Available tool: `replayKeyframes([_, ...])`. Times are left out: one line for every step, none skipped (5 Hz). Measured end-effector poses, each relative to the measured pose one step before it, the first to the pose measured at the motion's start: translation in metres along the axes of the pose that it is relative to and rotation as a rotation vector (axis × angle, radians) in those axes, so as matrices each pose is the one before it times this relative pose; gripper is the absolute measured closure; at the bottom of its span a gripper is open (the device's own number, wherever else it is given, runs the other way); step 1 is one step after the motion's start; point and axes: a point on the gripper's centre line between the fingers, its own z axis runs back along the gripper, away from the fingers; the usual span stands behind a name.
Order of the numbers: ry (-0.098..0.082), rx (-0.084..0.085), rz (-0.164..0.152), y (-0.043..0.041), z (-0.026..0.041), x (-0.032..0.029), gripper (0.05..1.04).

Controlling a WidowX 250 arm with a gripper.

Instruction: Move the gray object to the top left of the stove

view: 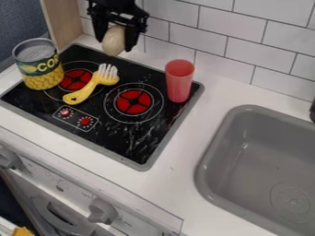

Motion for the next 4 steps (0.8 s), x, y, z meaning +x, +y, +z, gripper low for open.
replayKeyframes([0.0283, 0.0155, 0.0328, 0.01194, -0.01249, 0.00514, 0.242])
replayKeyframes([0.0210, 0.0056, -0.0022, 0.00171, -0.01130, -0.00143, 0.242])
replayKeyframes([0.0128, -0.0120, -0.0136, -0.00270, -0.00849, -0.00567, 0.242])
replayKeyframes([-0.0022, -0.0089, -0.0024, -0.00130, -0.00217, -0.00063, 0.201])
